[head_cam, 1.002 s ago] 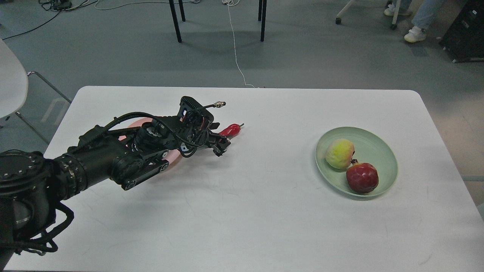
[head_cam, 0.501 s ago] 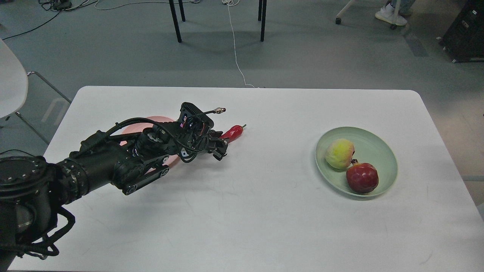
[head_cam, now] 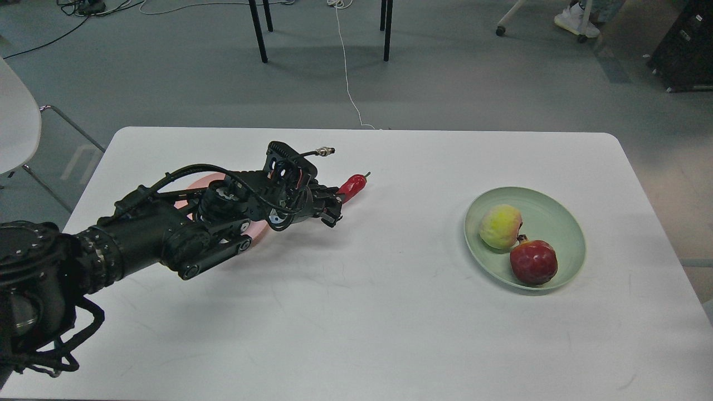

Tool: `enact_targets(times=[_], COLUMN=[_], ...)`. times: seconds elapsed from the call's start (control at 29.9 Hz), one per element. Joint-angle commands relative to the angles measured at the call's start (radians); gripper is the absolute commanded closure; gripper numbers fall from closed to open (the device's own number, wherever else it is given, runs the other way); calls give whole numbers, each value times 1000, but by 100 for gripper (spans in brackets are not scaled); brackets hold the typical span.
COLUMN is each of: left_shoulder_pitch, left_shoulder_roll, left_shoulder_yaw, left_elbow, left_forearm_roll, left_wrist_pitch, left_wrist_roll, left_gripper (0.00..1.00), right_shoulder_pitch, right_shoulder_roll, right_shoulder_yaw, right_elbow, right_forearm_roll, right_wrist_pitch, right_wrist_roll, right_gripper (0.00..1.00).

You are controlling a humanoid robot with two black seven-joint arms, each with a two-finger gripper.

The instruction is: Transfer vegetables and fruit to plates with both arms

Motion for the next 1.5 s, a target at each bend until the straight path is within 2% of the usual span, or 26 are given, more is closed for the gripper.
enact_targets(times=[0.0, 0.17, 0.27, 0.37, 0.6, 0.77, 0.87, 0.9, 1.0, 1.07, 1.17, 1.2, 1.3, 1.37, 1.47], left_shoulder_pitch=[-76, -151, -144, -112, 30, 65, 74, 77, 80, 80, 80, 76, 73, 71, 77], left_shoulder_roll=[98, 294, 424, 500, 515, 483, 452, 449, 448, 448, 448, 451, 452, 454, 462], left_shoulder_yaw=[-8, -8, 4, 24, 38, 36, 36, 36, 33, 24, 24, 17, -8, -80, -226], left_elbow=[-116, -217, -274, -286, -274, -205, -185, -181, -181, -181, -181, -188, -188, -187, -187], left_forearm_roll=[-129, -147, -143, -141, -84, -60, -60, -60, -66, -69, -69, -89, -155, -259, -516], left_wrist_pitch=[-5, -75, -92, -91, -63, -63, -63, -63, -62, -62, -62, -54, -54, -52, -63], left_wrist_roll=[9, 3, -7, -7, -2, 1, 0, 1, 0, -4, -4, -7, -7, -5, -4], left_gripper=[89, 89, 89, 89, 88, 85, 78, 71, 38, 32, 32, 19, 12, 3, 2], right_shoulder_pitch=[-1, 7, 10, 10, 20, 27, 27, 27, 27, 27, 27, 37, 53, 65, 105], right_shoulder_roll=[0, 3, 7, 13, 20, 15, 10, 9, 1, 0, 0, 0, 3, 6, 10], right_shoulder_yaw=[0, 0, 0, 0, 0, 0, -1, -1, -1, -1, -1, -1, -1, -1, -6], right_elbow=[0, 1, 3, 3, 4, 3, 3, 6, 15, 17, 17, 17, 17, 12, -3], right_forearm_roll=[-1, -1, -1, -1, -1, -2, -4, -4, -5, -5, -5, -9, -10, -12, -13], right_wrist_pitch=[0, 0, 0, 0, 0, 0, 0, 0, 0, 0, 0, 0, 0, 0, 0], right_wrist_roll=[0, 0, 0, 0, 0, 0, 0, 0, 0, 0, 0, 0, 0, 0, 0], right_gripper=[1, 1, 1, 1, 1, 1, 1, 1, 1, 1, 1, 1, 1, 1, 1])
